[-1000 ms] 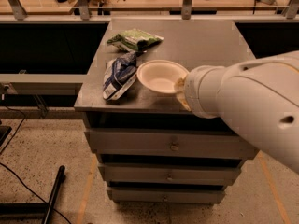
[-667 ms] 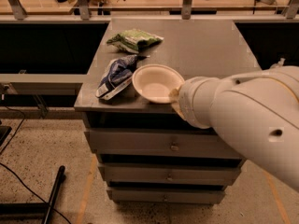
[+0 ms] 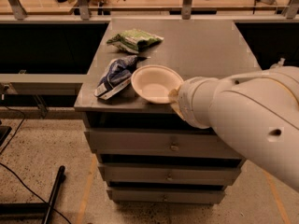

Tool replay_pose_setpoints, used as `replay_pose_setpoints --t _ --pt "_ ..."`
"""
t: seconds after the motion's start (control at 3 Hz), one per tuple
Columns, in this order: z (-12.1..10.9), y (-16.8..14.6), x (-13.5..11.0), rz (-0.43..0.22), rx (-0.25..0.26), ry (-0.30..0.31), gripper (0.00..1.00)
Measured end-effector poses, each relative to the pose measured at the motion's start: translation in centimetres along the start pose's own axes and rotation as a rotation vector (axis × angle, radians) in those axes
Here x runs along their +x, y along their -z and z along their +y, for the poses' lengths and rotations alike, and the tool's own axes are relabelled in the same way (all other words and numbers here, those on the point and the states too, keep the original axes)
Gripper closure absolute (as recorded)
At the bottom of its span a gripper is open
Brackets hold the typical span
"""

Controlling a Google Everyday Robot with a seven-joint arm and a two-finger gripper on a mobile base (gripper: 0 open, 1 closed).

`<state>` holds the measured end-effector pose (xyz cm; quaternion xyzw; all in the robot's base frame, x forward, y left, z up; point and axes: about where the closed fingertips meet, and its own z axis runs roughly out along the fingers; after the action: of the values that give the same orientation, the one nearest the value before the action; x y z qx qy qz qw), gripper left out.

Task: Move paper bowl near blue chip bag

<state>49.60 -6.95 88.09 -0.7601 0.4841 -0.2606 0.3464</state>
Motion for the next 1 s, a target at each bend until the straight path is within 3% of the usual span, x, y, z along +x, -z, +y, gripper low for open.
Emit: replay_pose_setpoints --t 0.67,1.0 --pt "-0.01 -0.09 -0.16 -0.003 -0.001 0.002 0.14" --pt "-0.01 -0.13 -0.23 -0.004 -0.001 0.002 0.0"
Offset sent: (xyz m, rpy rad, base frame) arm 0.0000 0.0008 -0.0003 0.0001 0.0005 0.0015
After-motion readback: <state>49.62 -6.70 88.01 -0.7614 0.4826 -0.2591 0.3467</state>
